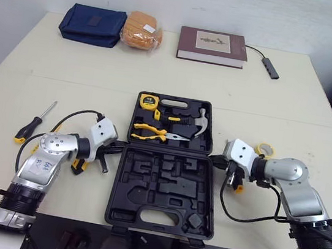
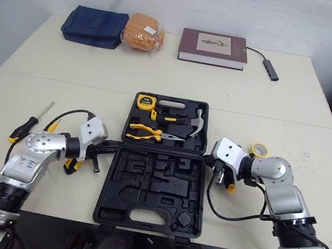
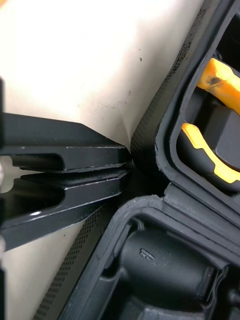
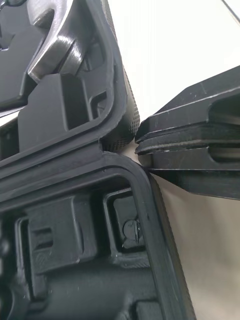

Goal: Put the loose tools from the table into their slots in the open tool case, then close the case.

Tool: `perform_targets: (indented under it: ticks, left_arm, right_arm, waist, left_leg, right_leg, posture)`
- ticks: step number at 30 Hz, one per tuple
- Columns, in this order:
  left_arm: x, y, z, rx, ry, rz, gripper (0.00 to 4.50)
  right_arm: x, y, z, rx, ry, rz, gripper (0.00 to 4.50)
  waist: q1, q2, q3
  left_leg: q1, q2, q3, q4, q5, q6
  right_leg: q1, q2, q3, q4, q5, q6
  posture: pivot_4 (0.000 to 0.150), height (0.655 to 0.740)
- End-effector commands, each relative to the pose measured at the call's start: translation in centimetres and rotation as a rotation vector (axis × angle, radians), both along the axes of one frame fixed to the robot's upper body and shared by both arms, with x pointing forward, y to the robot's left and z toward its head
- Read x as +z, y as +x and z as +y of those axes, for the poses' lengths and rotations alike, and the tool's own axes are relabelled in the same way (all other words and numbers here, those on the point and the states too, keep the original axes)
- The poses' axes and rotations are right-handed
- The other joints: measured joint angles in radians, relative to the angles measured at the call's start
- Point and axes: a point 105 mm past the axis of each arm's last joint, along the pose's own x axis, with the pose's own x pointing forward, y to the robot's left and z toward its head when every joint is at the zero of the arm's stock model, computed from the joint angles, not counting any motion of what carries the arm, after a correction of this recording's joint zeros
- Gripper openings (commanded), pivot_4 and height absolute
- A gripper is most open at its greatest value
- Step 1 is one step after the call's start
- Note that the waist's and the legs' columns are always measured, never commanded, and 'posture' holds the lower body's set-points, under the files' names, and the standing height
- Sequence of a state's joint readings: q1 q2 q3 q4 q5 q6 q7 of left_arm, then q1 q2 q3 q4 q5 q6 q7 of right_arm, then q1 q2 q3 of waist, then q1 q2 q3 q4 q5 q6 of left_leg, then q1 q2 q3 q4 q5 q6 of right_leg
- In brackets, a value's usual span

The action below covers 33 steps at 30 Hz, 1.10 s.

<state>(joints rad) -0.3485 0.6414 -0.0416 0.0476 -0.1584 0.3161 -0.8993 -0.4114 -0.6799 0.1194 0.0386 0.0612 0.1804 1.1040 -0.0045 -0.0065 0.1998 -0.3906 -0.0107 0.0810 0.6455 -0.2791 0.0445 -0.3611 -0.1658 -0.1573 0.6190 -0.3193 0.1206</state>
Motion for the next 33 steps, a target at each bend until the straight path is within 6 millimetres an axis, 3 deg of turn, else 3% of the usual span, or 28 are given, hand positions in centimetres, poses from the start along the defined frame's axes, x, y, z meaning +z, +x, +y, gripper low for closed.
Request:
perform_targets:
  ticks: [1, 6, 10, 12, 15, 16, 18, 21, 25, 26, 29, 30, 33]
  left_arm:
    - [1.9, -1.4, 0.1, -0.076, 0.005, -0.001, 0.05]
    - [3.7, -1.9, 1.4, -0.055, -0.01, -0.005, 0.05]
    - [5.9, -3.7, 6.6, 0.009, -0.036, -0.038, 0.05]
    - [6.1, -4.2, 10.0, 0.111, -0.041, -0.044, 0.05]
    - [6.0, -4.9, 12.7, 0.19, -0.027, -0.05, 0.05]
    - [6.2, -5.2, 13.7, 0.23, -0.034, -0.061, 0.3]
    - [6.6, -6.1, 17.9, 0.4, -0.065, -0.096, 0.8]
    - [7.5, -7.7, 23.4, 0.651, -0.158, -0.181, 2.2]
    - [7.8, -10.3, 27.2, 0.793, -0.158, -0.201, 3.8]
    - [7.8, -10.8, 27.8, 0.815, -0.153, -0.2, 4.32]
    - [7.8, -12.2, 30.3, 0.93, -0.139, -0.212, 4.47]
    - [8.1, -13.0, 32.0, 1.02, -0.125, -0.255, 4.47]
    - [8.2, -15.1, 34.9, 1.193, -0.07, -0.315, 4.47]
  right_arm:
    - [3.6, -0.5, 0.0, 0.064, 0.043, -0.131, 0.0]
    - [4.9, -1.2, -1.2, 0.076, 0.046, -0.156, 0.0]
    - [7.0, -3.3, -4.8, 0.044, 0.083, -0.179, 0.0]
    - [7.2, -4.2, -7.0, -0.016, 0.08, -0.18, 0.0]
    - [7.5, -4.9, -8.8, -0.084, 0.097, -0.184, 0.0]
    - [7.6, -5.1, -9.8, -0.126, 0.089, -0.202, 0.32]
    - [7.9, -5.8, -13.0, -0.254, 0.068, -0.243, 0.93]
    - [7.5, -7.1, -16.2, -0.379, 0.012, -0.292, 2.47]
    - [7.8, -8.4, -18.3, -0.438, 0.017, -0.356, 4.23]
    - [7.7, -8.9, -18.8, -0.435, 0.008, -0.361, 4.5]
    - [6.9, -10.2, -21.1, -0.492, -0.008, -0.355, 4.5]
    - [6.7, -10.6, -22.8, -0.581, 0.02, -0.373, 4.5]
    - [5.5, -12.0, -25.4, -0.706, 0.005, -0.391, 4.5]
  waist:
    - [-0.001, 0.001, 0.001]
    - [0.003, 0.001, 0.002]
    - [0.004, 0.001, 0.003]
    - [0.005, 0.001, 0.003]
    - [0.005, 0.001, 0.003]
    - [0.004, 0.001, 0.003]
    - [0.005, 0.001, 0.003]
    - [0.005, 0.001, 0.003]
    - [0.001, 0.001, 0.003]
    - [0.001, 0.001, 0.003]
    - [0.002, 0.001, 0.003]
    - [0.003, 0.001, 0.003]
    - [0.003, 0.001, 0.003]
  left_leg:
    - [0.0, 0.0, 0.0, 0.0, 0.0, 0.0]
    - [0.0, 0.001, 0.0, 0.0, -0.001, -0.001]
    - [-0.001, 0.002, 0.0, 0.0, -0.002, -0.001]
    - [-0.001, 0.004, 0.0, 0.0, -0.004, -0.002]
    - [-0.001, 0.004, 0.0, -0.001, -0.005, -0.001]
    - [0.0, 0.004, 0.001, 0.0, -0.005, -0.001]
    - [0.0, 0.004, 0.002, 0.001, -0.008, 0.0]
    - [0.0, 0.005, 0.002, 0.0, -0.011, -0.004]
    - [0.001, 0.006, 0.004, -0.001, -0.013, -0.006]
    - [0.002, 0.006, 0.007, 0.0, -0.014, -0.005]
    - [0.003, 0.006, 0.008, 0.0, -0.015, -0.005]
    - [0.003, 0.006, 0.008, -0.001, -0.015, -0.005]
    - [0.003, 0.006, 0.008, -0.001, -0.017, -0.005]
  right_leg:
    - [0.0, 0.0, 0.0, 0.0, 0.0, 0.0]
    - [0.0, 0.0, 0.0, -0.001, 0.0, 0.0]
    - [0.0, -0.001, 0.001, -0.003, 0.0, 0.0]
    - [0.0, 0.0, 0.0, -0.006, 0.0, -0.001]
    - [0.002, 0.001, -0.002, -0.008, 0.0, -0.001]
    - [0.002, 0.001, -0.002, -0.008, 0.0, 0.0]
    - [0.001, -0.001, -0.001, -0.009, 0.0, -0.001]
    - [0.0, -0.001, 0.0, -0.01, 0.0, -0.001]
    - [0.0, -0.002, 0.0, -0.01, 0.0, -0.001]
    - [-0.001, -0.003, 0.001, -0.009, 0.0, -0.001]
    - [0.0, -0.003, 0.003, -0.009, 0.0, -0.001]
    - [0.0, -0.003, 0.005, -0.01, 0.0, -0.001]
    - [-0.002, -0.003, 0.011, -0.01, 0.0, -0.001]
  posture:
    - [0.15, 0.74]
    - [0.15, 0.74]
    - [0.15, 0.74]
    - [0.15, 0.74]
    - [0.15, 0.74]
    - [0.15, 0.74]
    - [0.15, 0.74]
    - [0.15, 0.74]
    - [0.15, 0.74]
    - [0.15, 0.74]
    - [0.15, 0.74]
    - [0.15, 0.74]
    - [0.15, 0.74]
